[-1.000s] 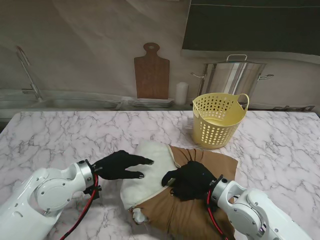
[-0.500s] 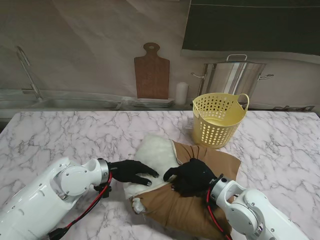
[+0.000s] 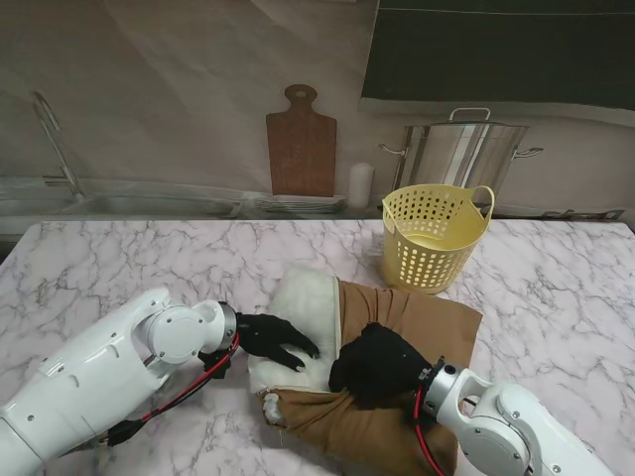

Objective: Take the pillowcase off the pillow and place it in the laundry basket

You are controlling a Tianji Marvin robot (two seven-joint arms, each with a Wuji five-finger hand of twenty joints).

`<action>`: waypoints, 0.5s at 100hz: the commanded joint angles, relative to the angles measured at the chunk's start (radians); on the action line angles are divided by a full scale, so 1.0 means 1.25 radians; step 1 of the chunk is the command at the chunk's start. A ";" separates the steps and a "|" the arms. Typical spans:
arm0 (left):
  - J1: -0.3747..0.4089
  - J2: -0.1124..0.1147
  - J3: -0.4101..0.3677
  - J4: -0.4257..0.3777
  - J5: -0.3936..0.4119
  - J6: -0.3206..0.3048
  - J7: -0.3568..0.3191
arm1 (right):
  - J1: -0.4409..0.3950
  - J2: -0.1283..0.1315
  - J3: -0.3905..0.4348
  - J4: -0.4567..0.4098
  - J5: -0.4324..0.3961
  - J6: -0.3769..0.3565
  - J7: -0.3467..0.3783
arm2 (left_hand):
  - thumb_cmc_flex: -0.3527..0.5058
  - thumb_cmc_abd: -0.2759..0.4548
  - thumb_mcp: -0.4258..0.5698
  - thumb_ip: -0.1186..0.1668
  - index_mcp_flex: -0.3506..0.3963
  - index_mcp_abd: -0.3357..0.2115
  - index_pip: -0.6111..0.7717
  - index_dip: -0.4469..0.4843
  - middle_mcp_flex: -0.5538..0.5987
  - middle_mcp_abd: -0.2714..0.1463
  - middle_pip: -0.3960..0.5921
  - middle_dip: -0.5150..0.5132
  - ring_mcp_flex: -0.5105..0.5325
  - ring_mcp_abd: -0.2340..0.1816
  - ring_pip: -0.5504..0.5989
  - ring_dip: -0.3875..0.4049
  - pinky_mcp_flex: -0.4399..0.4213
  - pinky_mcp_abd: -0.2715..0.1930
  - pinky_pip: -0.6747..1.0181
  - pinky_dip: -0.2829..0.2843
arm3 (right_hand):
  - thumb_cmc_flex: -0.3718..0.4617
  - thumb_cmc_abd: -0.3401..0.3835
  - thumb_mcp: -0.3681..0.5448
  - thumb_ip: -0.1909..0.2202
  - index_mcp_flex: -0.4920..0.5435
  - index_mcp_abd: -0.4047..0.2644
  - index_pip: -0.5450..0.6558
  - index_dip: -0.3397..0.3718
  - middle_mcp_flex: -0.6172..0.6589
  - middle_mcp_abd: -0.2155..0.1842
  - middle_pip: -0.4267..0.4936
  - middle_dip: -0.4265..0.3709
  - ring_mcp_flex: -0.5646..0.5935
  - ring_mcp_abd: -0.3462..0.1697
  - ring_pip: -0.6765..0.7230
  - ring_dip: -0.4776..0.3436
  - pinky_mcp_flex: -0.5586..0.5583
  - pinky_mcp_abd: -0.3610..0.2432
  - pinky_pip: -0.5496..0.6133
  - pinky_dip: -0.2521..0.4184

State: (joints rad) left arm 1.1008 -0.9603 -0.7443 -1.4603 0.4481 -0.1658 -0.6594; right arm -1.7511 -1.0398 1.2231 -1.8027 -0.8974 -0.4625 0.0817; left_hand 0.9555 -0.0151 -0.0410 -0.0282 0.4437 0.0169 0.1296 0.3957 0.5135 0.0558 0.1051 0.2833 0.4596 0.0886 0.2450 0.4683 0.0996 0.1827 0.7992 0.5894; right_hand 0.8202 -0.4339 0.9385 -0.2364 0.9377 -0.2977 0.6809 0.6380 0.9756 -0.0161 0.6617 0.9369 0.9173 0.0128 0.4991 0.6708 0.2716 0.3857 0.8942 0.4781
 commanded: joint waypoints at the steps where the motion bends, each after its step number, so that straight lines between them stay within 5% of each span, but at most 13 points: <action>1: 0.013 0.001 0.024 0.059 0.013 0.019 -0.033 | -0.015 0.003 -0.003 -0.009 0.034 -0.019 0.023 | 0.031 0.001 0.009 0.009 -0.037 0.087 -0.036 -0.028 -0.033 0.075 -0.029 -0.025 0.002 0.108 -0.049 -0.034 -0.005 0.056 -0.162 -0.015 | 0.067 -0.005 0.089 0.012 0.092 -0.054 0.168 0.096 0.007 -0.040 -0.063 -0.049 -0.002 -0.011 -0.036 -0.022 -0.010 0.014 -0.008 -0.006; 9: 0.008 0.001 0.030 0.064 0.007 0.024 -0.035 | -0.020 0.005 -0.001 -0.015 0.068 -0.018 0.049 | 0.032 0.004 0.009 0.009 -0.036 0.087 -0.036 -0.029 -0.030 0.077 -0.028 -0.024 0.002 0.108 -0.048 -0.033 -0.005 0.054 -0.161 -0.014 | 0.038 0.017 0.053 0.039 0.009 -0.022 0.052 0.063 0.028 -0.032 -0.094 -0.097 0.013 -0.007 -0.052 -0.052 -0.025 0.026 -0.027 -0.016; 18: 0.010 0.000 0.027 0.066 0.005 0.023 -0.033 | -0.021 0.007 0.005 -0.018 0.072 -0.009 0.070 | 0.033 0.004 0.009 0.009 -0.035 0.087 -0.035 -0.030 -0.028 0.078 -0.028 -0.024 0.002 0.107 -0.047 -0.033 -0.005 0.056 -0.160 -0.012 | -0.020 0.021 -0.009 0.061 -0.143 -0.014 0.005 -0.080 0.046 -0.037 -0.061 -0.073 0.036 -0.010 -0.026 -0.058 -0.030 0.032 -0.037 -0.014; 25: 0.011 0.001 0.025 0.065 0.004 0.024 -0.034 | -0.019 0.010 0.004 -0.020 0.080 0.004 0.093 | 0.033 0.005 0.009 0.009 -0.034 0.087 -0.034 -0.030 -0.026 0.080 -0.027 -0.024 0.003 0.107 -0.047 -0.033 -0.005 0.056 -0.160 -0.012 | -0.129 0.025 -0.055 0.080 -0.272 0.080 -0.085 -0.204 0.054 -0.046 0.021 -0.056 0.066 -0.009 0.010 -0.034 -0.019 0.037 -0.031 -0.007; 31: 0.010 0.001 0.027 0.065 0.005 0.024 -0.037 | -0.014 0.012 -0.004 -0.021 0.081 0.021 0.103 | 0.033 0.006 0.008 0.009 -0.033 0.088 -0.034 -0.030 -0.024 0.081 -0.027 -0.024 0.003 0.107 -0.047 -0.033 -0.004 0.056 -0.160 -0.011 | -0.242 0.057 -0.130 0.138 -0.338 0.172 -0.248 -0.197 0.051 -0.056 0.116 -0.092 0.094 -0.009 0.051 -0.012 0.003 0.035 -0.012 0.008; 50: 0.007 0.001 0.031 0.065 0.002 0.027 -0.038 | 0.019 0.015 -0.047 -0.015 0.032 0.066 0.112 | 0.036 0.008 0.009 0.010 -0.034 0.089 -0.033 -0.031 -0.023 0.083 -0.028 -0.023 0.002 0.108 -0.047 -0.033 -0.005 0.055 -0.160 -0.010 | -0.413 0.019 -0.273 0.127 -0.491 0.245 -0.368 -0.273 0.078 -0.110 0.369 -0.035 0.161 -0.035 0.236 0.052 0.045 0.026 0.034 0.012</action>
State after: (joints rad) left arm 1.0810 -0.9673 -0.7336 -1.4428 0.4358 -0.1553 -0.6720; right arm -1.7345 -1.0221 1.1879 -1.8394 -0.8606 -0.4016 0.2172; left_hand 0.9552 -0.0151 -0.0411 -0.0282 0.4437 -0.0071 0.1331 0.3960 0.5136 0.0295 0.1231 0.2832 0.4610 0.0609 0.2666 0.4706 0.0996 0.1793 0.8289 0.5894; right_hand 0.3785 -0.3899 0.6352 -0.0936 0.3942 -0.0329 0.2542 0.3271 1.0150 -0.0878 0.9530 0.8448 0.9918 -0.0154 0.6260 0.6834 0.2846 0.3749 0.8872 0.4749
